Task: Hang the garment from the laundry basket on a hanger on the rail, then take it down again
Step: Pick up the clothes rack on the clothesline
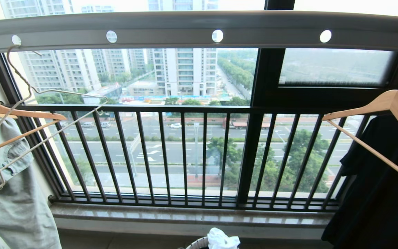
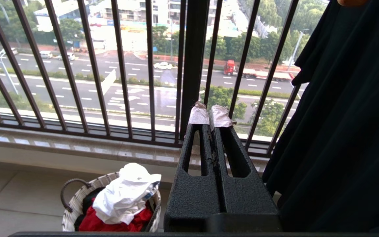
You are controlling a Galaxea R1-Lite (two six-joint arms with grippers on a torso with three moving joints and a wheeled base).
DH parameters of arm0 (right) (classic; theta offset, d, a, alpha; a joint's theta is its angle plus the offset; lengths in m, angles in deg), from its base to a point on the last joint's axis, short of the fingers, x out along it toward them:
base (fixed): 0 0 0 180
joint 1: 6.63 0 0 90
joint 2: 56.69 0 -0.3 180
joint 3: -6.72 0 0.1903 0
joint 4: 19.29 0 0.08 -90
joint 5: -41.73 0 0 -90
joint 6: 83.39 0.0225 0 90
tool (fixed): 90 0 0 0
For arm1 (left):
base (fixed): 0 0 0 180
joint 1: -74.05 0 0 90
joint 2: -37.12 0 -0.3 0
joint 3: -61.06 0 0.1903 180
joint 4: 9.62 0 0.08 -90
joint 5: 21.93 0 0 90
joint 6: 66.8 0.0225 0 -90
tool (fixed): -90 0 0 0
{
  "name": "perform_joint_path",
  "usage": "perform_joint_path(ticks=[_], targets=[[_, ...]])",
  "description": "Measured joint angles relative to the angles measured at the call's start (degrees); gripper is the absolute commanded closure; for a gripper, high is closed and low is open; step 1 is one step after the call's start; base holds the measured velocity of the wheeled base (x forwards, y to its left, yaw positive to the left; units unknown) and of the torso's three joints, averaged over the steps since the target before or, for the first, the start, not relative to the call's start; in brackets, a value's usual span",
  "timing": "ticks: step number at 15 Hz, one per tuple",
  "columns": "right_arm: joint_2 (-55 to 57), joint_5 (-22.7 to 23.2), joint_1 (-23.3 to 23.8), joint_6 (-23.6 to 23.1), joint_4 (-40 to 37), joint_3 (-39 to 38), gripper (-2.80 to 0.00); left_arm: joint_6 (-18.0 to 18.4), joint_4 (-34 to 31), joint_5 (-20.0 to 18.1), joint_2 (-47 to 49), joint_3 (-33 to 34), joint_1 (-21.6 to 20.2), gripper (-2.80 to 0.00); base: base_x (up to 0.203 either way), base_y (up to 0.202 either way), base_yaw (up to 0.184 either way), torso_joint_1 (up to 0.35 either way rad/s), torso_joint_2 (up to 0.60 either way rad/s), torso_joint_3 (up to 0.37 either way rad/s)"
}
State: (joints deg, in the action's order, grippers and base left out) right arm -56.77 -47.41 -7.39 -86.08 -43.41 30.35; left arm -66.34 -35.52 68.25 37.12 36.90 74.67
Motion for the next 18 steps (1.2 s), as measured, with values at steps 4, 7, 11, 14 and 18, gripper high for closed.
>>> perform_joint_path(ticks=[4,7,11,14,18], targets=[[0.0,0.0,0.0,0.0,0.0,0.0,0.00,0.0,0.0,0.0,0.0,0.0,0.0,0.00,0.000,0.000,0.000,0.000,0.00,0.000],[0.0,0.0,0.0,0.0,0.0,0.0,0.00,0.0,0.0,0.0,0.0,0.0,0.0,0.00,0.000,0.000,0.000,0.000,0.00,0.000],[0.0,0.0,0.0,0.0,0.0,0.0,0.00,0.0,0.0,0.0,0.0,0.0,0.0,0.00,0.000,0.000,0.000,0.000,0.00,0.000],[0.0,0.0,0.0,0.0,0.0,0.0,0.00,0.0,0.0,0.0,0.0,0.0,0.0,0.00,0.000,0.000,0.000,0.000,0.00,0.000],[0.0,0.0,0.0,0.0,0.0,0.0,0.00,0.0,0.0,0.0,0.0,0.0,0.0,0.00,0.000,0.000,0.000,0.000,0.00,0.000]])
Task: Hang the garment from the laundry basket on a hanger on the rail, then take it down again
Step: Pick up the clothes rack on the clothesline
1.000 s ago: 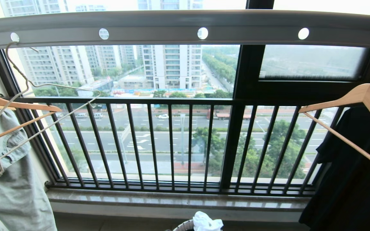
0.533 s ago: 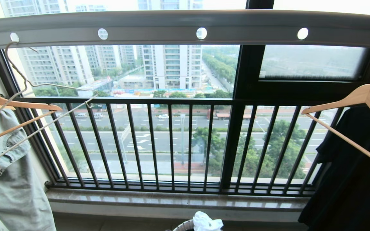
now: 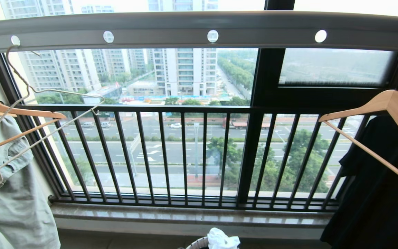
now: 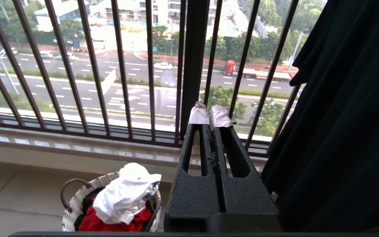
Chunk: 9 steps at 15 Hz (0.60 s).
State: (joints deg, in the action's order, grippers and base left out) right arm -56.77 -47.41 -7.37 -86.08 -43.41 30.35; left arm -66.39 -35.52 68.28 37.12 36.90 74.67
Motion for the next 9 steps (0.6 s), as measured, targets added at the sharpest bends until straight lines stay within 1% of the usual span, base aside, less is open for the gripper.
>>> perform_joint_path(ticks=[2,6,9], targets=[[0.0,0.0,0.0,0.0,0.0,0.0,0.00,-0.3,0.2,0.0,0.0,0.0,0.0,0.00,0.000,0.000,0.000,0.000,0.00,0.000],[0.0,0.0,0.0,0.0,0.0,0.0,0.00,-0.5,2.6,0.0,0.0,0.4,0.0,0.00,0.000,0.000,0.000,0.000,0.00,0.000],[0.0,0.0,0.0,0.0,0.0,0.0,0.00,-0.4,2.4,-0.1,0.6,-4.3,0.0,0.00,0.000,0.000,0.000,0.000,0.00,0.000]])
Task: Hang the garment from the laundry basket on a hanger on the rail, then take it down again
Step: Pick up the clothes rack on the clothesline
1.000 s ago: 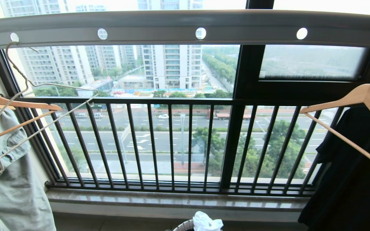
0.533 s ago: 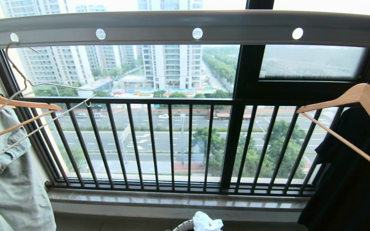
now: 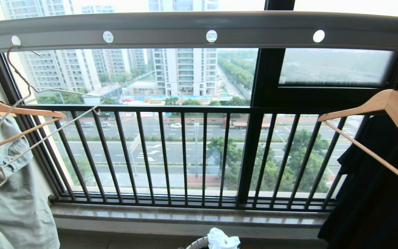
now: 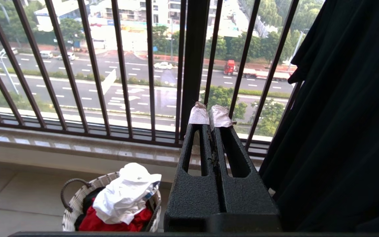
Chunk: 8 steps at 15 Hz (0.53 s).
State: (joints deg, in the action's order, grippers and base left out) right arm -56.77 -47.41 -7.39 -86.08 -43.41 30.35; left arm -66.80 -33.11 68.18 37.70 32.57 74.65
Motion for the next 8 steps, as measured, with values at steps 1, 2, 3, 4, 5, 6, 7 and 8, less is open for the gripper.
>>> perform_joint_path(ticks=[1,2,3,4,5,6,7,8], targets=[[0.0,0.0,0.0,0.0,0.0,0.0,0.00,0.1,0.0,0.1,1.5,-2.2,0.0,0.00,0.000,0.000,0.000,0.000,0.00,0.000],[0.0,0.0,0.0,0.0,0.0,0.0,0.00,0.2,-0.1,0.4,3.5,-4.2,0.0,0.00,0.000,0.000,0.000,0.000,0.00,0.000],[0.0,0.0,0.0,0.0,0.0,0.0,0.00,0.6,-0.5,1.6,6.5,-6.7,-0.1,0.00,0.000,0.000,0.000,0.000,0.00,0.000],[0.0,0.0,0.0,0.0,0.0,0.0,0.00,1.6,-0.8,4.0,9.9,-10.3,-0.2,0.00,0.000,0.000,0.000,0.000,0.00,0.000],[0.0,0.0,0.0,0.0,0.0,0.0,0.00,3.1,-1.6,7.5,13.6,-14.0,-0.3,0.00,0.000,0.000,0.000,0.000,0.00,0.000],[0.0,0.0,0.0,0.0,0.0,0.0,0.00,4.7,-1.9,10.9,17.2,-17.7,-0.3,0.00,0.000,0.000,0.000,0.000,0.00,0.000],[0.0,0.0,0.0,0.0,0.0,0.0,0.00,6.0,-2.4,13.8,21.3,-21.5,-0.4,0.00,0.000,0.000,0.000,0.000,0.00,0.000],[0.0,0.0,0.0,0.0,0.0,0.0,0.00,7.0,-2.5,15.5,25.1,-24.9,-0.4,0.00,0.000,0.000,0.000,0.000,0.00,0.000]])
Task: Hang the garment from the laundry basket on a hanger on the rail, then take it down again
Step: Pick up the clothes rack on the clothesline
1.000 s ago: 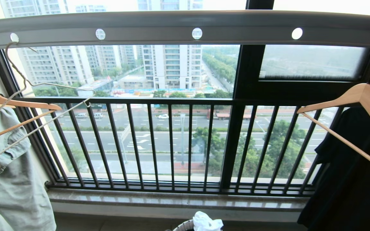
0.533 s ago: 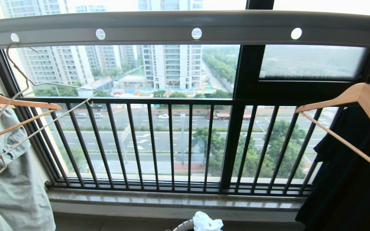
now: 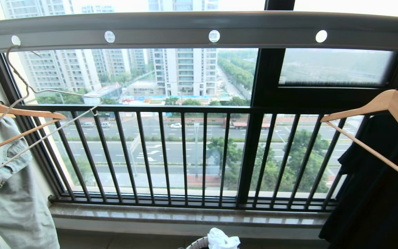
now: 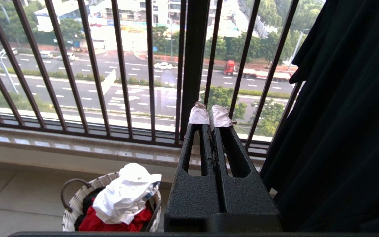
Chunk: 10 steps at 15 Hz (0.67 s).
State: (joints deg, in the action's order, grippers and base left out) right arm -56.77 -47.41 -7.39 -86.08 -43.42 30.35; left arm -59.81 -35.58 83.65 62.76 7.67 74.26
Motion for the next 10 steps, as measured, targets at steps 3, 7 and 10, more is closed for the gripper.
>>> perform_joint_path(ticks=[3,7,10], targets=[[0.0,0.0,0.0,0.0,0.0,0.0,0.00,2.5,-0.4,1.9,11.6,-12.5,-0.2,0.00,0.000,0.000,0.000,0.000,0.00,0.000],[0.0,0.0,0.0,0.0,0.0,0.0,0.00,7.9,-3.3,2.4,22.4,-25.9,-0.3,0.00,0.000,0.000,0.000,0.000,0.00,0.000],[0.0,0.0,0.0,0.0,0.0,0.0,0.00,7.8,-9.8,2.4,28.2,-31.7,-2.5,0.00,0.000,0.000,0.000,0.000,0.00,0.000]])
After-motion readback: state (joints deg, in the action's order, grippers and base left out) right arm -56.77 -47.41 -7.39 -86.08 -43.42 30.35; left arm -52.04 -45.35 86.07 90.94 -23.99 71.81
